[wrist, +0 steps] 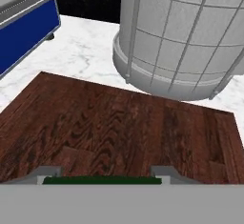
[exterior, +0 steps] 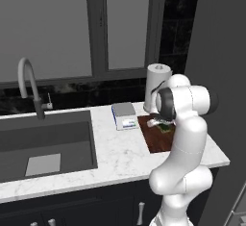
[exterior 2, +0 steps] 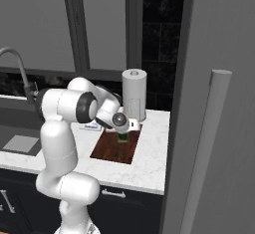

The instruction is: Pick up the sponge from the counter and clean the cutting board by briefly scrubbing or pressing down on the cutting board. Once finished, release the sponge.

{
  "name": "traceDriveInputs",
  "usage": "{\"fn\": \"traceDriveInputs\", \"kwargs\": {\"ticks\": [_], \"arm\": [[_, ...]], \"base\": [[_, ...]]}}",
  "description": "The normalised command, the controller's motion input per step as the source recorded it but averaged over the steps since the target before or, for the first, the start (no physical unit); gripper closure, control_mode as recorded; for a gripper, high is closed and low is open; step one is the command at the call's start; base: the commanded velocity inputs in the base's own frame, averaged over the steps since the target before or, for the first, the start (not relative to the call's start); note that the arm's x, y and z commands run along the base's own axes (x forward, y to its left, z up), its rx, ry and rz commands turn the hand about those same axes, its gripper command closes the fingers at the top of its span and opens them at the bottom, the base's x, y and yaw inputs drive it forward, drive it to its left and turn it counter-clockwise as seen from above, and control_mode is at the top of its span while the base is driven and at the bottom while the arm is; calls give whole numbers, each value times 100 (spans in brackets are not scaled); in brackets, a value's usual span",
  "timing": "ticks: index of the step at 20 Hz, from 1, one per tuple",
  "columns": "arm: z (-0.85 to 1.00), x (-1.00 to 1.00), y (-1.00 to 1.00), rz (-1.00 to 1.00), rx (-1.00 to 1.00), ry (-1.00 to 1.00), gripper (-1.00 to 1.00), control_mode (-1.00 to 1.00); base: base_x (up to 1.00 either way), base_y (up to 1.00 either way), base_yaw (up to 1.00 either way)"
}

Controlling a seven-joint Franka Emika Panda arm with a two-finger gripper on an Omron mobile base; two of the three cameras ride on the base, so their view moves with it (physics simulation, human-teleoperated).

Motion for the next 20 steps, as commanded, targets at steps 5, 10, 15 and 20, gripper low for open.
{"fn": "traceDriveInputs", "kwargs": {"ticks": [5,10,15,20], "arm": [[-11,-27,38,9,0,3,100,-100],[-4,-29,37,10,0,11,100,-100],[0,-18,46,10,0,12,100,-100],[0,-16,53,10,0,9,100,-100]], "base": [[0,0,0],[0,0,0],[0,0,0],[0,0,0]]}}
